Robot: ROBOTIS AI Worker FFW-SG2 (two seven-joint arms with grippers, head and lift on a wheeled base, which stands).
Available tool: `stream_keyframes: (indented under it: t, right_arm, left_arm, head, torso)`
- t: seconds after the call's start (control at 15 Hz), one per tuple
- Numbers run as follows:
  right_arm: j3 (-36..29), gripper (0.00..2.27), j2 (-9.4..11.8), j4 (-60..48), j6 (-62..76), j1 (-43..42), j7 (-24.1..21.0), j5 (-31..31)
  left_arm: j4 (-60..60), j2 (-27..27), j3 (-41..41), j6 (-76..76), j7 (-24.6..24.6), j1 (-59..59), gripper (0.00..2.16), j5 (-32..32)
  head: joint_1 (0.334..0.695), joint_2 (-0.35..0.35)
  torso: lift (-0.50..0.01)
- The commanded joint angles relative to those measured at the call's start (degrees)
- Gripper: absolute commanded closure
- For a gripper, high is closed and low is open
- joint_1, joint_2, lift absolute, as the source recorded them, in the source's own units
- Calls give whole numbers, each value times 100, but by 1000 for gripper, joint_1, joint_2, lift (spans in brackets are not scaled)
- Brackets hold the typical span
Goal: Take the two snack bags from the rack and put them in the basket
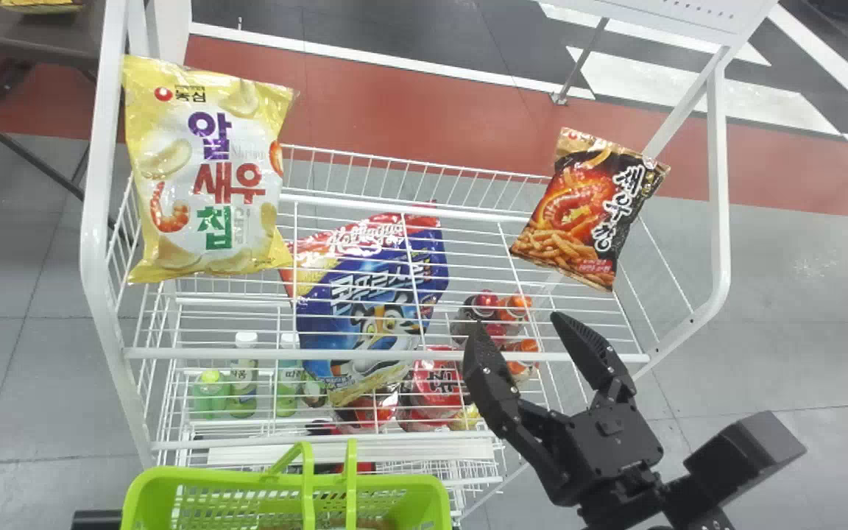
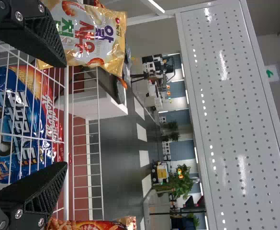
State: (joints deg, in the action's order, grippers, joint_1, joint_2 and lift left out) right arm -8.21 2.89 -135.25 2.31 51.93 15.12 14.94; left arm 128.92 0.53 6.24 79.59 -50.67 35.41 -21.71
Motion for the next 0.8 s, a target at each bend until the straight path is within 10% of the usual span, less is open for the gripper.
stream_keyframes:
  t: [0.0,0.73]
  right_arm:
    - [22,80,10,25,1,-16,0,0]
    - [66,80,19,25,107,-25,18,9]
  left_arm:
    - [2,-67,18,0,4,19,1571,0]
    - [125,-67,35,53,4,72,1571,88]
  head:
    - [695,-350]
    - [695,-350]
  torso:
    - [-9]
    - [-9]
